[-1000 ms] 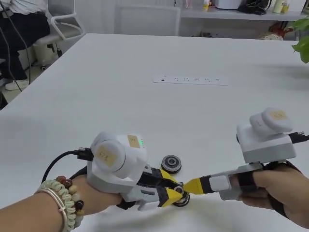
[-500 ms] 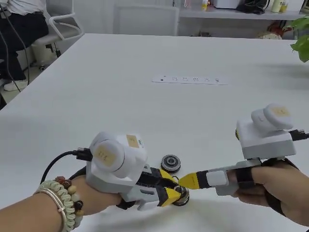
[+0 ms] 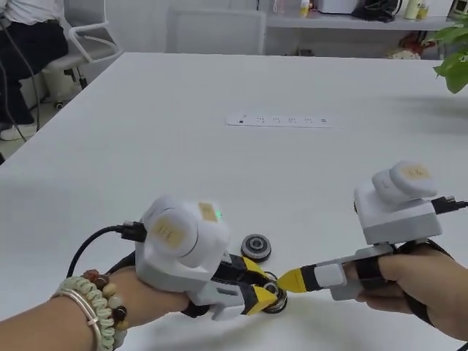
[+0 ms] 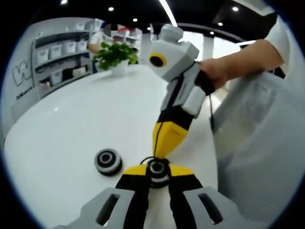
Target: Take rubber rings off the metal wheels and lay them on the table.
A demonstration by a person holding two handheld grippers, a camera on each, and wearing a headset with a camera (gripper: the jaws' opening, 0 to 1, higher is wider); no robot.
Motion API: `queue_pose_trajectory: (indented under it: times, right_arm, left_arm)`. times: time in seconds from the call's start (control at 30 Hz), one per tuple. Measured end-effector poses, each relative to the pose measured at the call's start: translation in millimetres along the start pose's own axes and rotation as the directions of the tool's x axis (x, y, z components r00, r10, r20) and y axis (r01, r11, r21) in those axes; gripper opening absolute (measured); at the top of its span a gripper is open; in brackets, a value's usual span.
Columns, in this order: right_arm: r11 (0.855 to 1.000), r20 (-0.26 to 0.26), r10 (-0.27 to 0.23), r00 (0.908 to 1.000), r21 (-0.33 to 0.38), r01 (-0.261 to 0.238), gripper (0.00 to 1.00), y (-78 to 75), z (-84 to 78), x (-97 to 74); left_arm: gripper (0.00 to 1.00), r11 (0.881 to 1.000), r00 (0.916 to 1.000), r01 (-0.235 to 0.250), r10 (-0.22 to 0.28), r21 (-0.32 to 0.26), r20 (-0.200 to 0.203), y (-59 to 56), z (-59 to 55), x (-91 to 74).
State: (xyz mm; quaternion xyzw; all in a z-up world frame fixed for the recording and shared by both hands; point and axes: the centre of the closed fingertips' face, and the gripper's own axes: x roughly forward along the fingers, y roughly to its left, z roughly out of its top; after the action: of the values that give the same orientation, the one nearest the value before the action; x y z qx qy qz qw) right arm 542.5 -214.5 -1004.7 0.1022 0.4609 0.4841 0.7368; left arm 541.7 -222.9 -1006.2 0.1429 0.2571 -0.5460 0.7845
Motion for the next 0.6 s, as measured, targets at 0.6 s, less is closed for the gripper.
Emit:
queue_pose_trajectory:
  times: [0.6]
  right_arm:
    - [1.0, 0.058, 0.005, 0.9983, -0.016, -0.004, 0.0, 3.6, 16.1, -8.6]
  left_arm:
    - [0.32, 0.991, 0.9934, 0.037, -0.05, 0.129, 0.103, -19.1, 52.1, -28.1]
